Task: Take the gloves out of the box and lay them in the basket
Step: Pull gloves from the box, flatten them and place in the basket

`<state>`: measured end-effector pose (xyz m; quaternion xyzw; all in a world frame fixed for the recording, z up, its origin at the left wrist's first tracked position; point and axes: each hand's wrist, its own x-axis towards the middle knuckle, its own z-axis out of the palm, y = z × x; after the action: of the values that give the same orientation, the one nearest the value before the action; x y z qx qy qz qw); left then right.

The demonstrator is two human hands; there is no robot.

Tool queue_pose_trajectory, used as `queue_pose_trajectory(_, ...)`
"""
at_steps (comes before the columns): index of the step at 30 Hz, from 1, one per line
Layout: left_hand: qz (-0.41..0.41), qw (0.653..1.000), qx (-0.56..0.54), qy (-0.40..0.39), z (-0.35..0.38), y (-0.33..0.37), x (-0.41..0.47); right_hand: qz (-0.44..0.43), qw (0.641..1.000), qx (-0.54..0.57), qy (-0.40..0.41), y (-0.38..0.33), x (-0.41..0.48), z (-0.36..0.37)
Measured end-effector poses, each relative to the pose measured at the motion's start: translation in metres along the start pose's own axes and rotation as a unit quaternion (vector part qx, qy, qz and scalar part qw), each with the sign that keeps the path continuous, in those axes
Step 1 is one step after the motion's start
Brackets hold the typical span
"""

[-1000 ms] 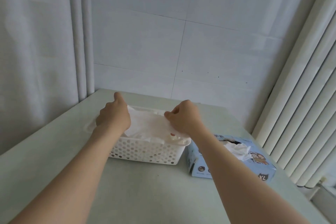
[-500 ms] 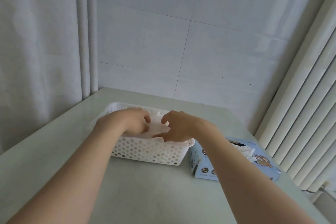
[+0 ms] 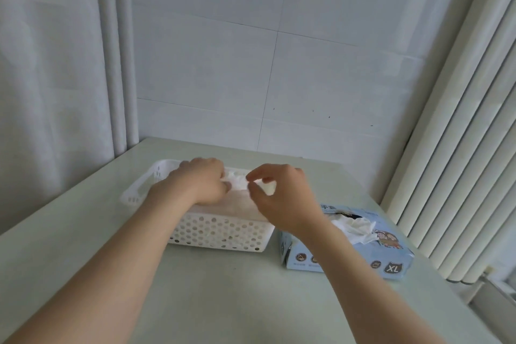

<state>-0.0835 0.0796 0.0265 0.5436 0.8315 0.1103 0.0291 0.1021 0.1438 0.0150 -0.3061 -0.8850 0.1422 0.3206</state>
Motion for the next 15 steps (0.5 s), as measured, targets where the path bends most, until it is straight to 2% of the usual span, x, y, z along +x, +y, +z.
queue_pose_trajectory(3, 0.031, 0.989, -0.061, 0.132, 0.005, 0.027, -0.010, 0.010, 0.992, 0.052, 0.116, 0.026, -0.014, -0.013)
queue_pose_trajectory(6, 0.118, 0.960, -0.108, 0.230, 0.019, 0.063, -0.024, 0.053, 0.985, 0.060, 0.154, 0.054, -0.028, -0.029)
queue_pose_trajectory(10, 0.260, 0.928, -0.090, 0.250, 0.051, 0.106, -0.037, 0.098, 0.980, 0.027, 0.169, 0.091, -0.045, -0.047)
queue_pose_trajectory(15, 0.339, 0.913, 0.005, 0.228, 0.101, 0.131, -0.049, 0.148, 0.981, 0.011, 0.126, 0.114, -0.068, -0.060)
